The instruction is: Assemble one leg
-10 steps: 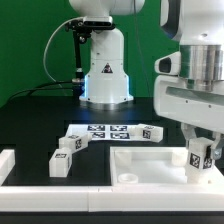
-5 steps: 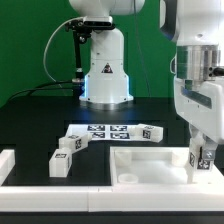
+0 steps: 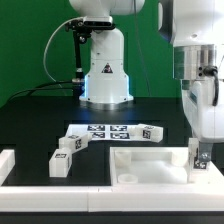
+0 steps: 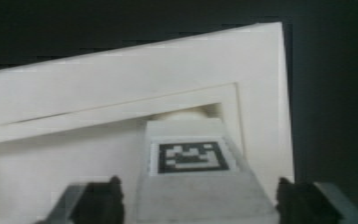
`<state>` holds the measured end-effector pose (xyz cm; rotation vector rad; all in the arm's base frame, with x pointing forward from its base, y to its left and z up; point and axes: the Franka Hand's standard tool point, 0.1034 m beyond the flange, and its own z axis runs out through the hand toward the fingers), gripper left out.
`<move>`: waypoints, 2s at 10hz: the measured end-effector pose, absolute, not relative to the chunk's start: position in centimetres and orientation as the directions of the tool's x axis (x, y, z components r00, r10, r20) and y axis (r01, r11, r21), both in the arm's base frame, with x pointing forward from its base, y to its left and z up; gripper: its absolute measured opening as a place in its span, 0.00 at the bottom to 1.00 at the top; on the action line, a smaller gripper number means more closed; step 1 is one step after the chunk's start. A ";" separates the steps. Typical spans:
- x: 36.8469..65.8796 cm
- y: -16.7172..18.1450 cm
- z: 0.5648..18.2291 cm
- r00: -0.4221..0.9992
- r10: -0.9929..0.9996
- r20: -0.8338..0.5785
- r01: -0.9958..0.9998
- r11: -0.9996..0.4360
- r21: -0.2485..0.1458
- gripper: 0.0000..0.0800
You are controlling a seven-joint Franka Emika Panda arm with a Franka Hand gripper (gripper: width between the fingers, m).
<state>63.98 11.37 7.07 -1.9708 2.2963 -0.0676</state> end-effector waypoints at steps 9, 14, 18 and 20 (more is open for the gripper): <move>64.5 10.6 7.4 0.857 -0.504 0.102 -0.498 -0.863 -0.078 0.81; 64.6 10.9 7.3 0.941 -0.309 0.137 -0.305 -0.951 -0.052 0.67; 64.6 10.6 7.3 0.841 -0.525 0.131 -0.520 -0.851 -0.068 0.38; 64.3 9.5 7.3 0.741 -0.657 0.139 -0.660 -0.751 -0.035 0.38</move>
Offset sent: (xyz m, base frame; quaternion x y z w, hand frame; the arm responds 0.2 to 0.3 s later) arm 0.0000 0.0000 0.0000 0.0000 0.0000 -0.1296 0.9916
